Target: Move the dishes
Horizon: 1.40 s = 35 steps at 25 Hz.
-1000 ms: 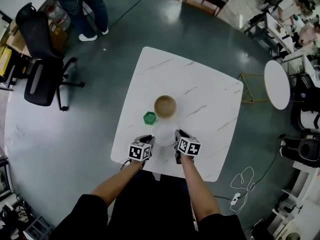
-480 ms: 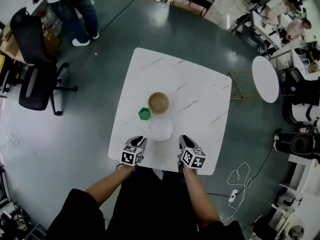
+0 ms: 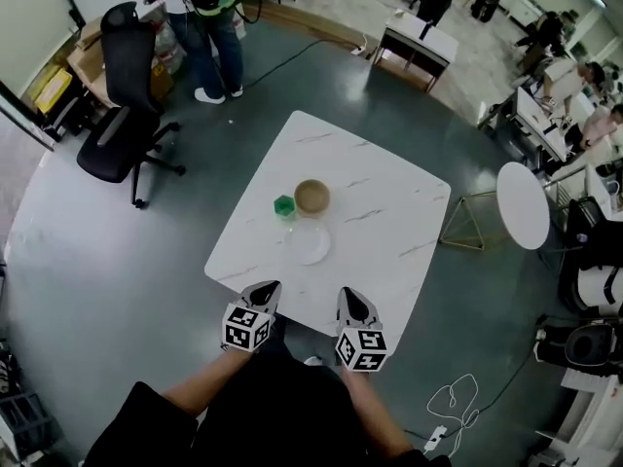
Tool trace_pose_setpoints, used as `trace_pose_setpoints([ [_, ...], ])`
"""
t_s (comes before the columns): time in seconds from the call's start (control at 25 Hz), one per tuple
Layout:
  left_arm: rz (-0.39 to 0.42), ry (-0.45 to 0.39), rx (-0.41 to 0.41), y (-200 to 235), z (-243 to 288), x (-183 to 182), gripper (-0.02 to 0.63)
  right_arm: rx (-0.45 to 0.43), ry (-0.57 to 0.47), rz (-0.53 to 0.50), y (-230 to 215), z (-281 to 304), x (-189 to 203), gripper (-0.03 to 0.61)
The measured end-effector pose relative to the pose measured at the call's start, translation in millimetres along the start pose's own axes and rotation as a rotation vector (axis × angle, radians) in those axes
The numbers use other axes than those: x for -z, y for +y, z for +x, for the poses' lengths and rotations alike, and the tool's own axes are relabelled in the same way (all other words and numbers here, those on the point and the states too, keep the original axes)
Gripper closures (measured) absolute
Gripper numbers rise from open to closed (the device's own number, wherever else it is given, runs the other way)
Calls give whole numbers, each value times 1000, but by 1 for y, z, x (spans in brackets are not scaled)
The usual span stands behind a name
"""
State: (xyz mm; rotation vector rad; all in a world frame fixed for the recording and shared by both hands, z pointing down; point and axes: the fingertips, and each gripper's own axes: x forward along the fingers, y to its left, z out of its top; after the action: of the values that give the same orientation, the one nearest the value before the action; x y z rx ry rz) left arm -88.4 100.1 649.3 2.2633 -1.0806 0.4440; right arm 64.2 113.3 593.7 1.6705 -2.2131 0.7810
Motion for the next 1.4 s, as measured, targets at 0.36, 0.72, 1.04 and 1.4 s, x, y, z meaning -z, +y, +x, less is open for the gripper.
trace_pose_setpoints([
  [0.36, 197, -198, -32, -177, -85, -10, 595, -101, -174, -115, 30, -137, 15, 561],
  [0.72, 236, -298, -10, -254, -140, -9, 595, -73, -177, -186, 59, -220, 22, 561],
  [1.04, 274, -407, -21, -258, -168, -23, 596, -40, -249, -289, 77, -235, 5, 561],
  [1.4, 254, -405, -29, -270, -176, -7, 596, -30, -249, -342, 77, -252, 19, 561],
])
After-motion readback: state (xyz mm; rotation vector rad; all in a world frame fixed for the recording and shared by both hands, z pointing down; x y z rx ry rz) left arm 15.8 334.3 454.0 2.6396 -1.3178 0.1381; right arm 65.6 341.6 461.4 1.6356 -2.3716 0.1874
